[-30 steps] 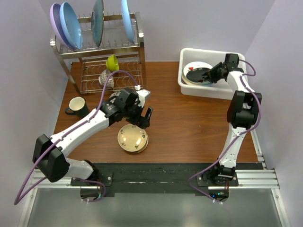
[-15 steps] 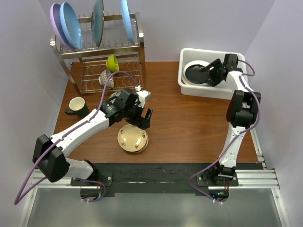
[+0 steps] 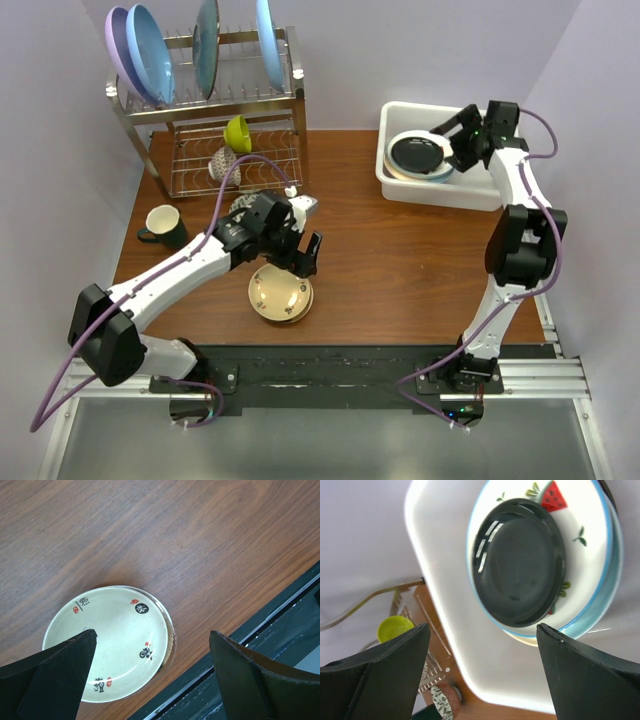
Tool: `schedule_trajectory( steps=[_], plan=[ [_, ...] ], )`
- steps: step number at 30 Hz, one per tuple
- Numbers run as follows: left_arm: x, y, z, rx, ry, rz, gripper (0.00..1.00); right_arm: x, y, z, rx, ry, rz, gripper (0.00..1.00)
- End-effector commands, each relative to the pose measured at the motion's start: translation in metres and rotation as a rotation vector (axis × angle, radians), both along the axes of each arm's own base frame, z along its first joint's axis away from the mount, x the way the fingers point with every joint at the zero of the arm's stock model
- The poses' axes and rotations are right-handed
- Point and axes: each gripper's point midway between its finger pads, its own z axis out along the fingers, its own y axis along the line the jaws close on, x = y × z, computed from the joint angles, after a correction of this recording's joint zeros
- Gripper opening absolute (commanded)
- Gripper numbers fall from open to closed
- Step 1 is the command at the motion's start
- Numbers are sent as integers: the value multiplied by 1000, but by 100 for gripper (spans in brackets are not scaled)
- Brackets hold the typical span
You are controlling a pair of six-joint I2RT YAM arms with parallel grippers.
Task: Place the plates into the plastic bin on the countertop
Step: Place the plate in the plastic bin, then pick up the plate at the center of the board.
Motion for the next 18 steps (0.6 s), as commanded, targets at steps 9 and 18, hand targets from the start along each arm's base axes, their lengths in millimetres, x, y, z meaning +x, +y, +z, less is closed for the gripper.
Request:
schedule_trajectory(
  steps=[9,18],
  plan=[
    [0,-2,14,-65,-39,9,100,-29,11,73,-10,-171,35,91],
    [1,0,17,-67,-57,17,100,-70,49,77,-45,-166,150,91]
  ],
)
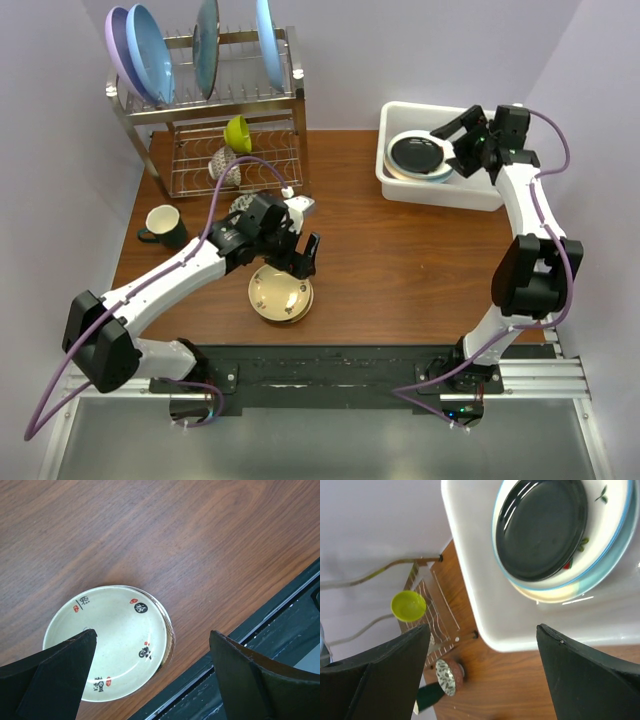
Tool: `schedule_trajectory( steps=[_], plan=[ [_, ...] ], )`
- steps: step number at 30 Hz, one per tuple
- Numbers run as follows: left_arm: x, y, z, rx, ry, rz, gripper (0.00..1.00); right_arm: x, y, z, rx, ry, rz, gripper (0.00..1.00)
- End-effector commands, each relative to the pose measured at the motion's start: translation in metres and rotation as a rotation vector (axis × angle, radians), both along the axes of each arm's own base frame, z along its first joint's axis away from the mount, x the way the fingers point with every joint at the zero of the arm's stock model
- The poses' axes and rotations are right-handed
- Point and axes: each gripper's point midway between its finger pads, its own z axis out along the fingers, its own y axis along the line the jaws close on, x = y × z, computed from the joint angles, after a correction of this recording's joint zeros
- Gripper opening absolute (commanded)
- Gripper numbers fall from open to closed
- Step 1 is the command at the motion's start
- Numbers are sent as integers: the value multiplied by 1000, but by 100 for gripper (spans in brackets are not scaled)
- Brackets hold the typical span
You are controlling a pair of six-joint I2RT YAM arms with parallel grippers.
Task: Place the plates into the plastic bin on the countertop
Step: Pick up the plate at the center of the board.
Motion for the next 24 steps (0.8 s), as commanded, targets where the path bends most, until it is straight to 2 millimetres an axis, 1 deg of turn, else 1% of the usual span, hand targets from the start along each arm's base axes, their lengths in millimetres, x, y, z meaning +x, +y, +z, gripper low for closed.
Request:
schedule_trajectory(
  steps=[1,2,3,5,6,8,9,10,11,12,14,15,17,18,20,21,22,24],
  plan=[
    [4,-2,13,-48,-35,14,100,-20,34,26,-53,-71,116,91],
    [2,-3,11,-48,-30,14,100,-23,39,25,-61,-67,127,91],
    [3,-3,13,-55,-34,16,100,-28,51,23,-73,-54,152,91],
    [2,-2,12,-59,-31,25,100,-36,61,25,-101,-56,180,91],
    [3,-1,15,-67,-38,32,100,-41,79,23,-109,-53,214,91],
    [4,1,15,-75,-39,37,100,-50,91,23,-124,-54,242,91],
    [5,3,16,-80,-39,44,100,-55,102,22,-128,-51,268,91],
    [6,5,15,-81,-36,47,100,-58,105,19,-134,-44,280,91],
    [6,7,14,-80,-33,51,100,-62,109,20,-134,-46,289,91],
    [9,10,15,-90,-29,61,100,-66,116,18,-134,-39,305,91],
    [10,14,13,-100,-14,69,100,-72,120,13,-145,-30,314,91],
    [12,18,13,-115,-3,77,100,-78,128,14,-149,-31,333,91],
    [17,26,9,-122,10,109,100,-86,133,8,-173,-18,351,91],
    [17,27,8,-130,21,110,100,-94,139,6,-183,-7,374,91],
    [20,35,4,-140,37,133,100,-103,144,-1,-204,6,387,91],
    [20,35,1,-151,53,132,100,-110,154,0,-211,-4,410,91],
    [20,37,-1,-156,62,136,100,-115,156,-8,-221,12,423,90],
    [22,43,-4,-174,82,153,100,-126,166,-14,-240,26,446,90]
  ],
)
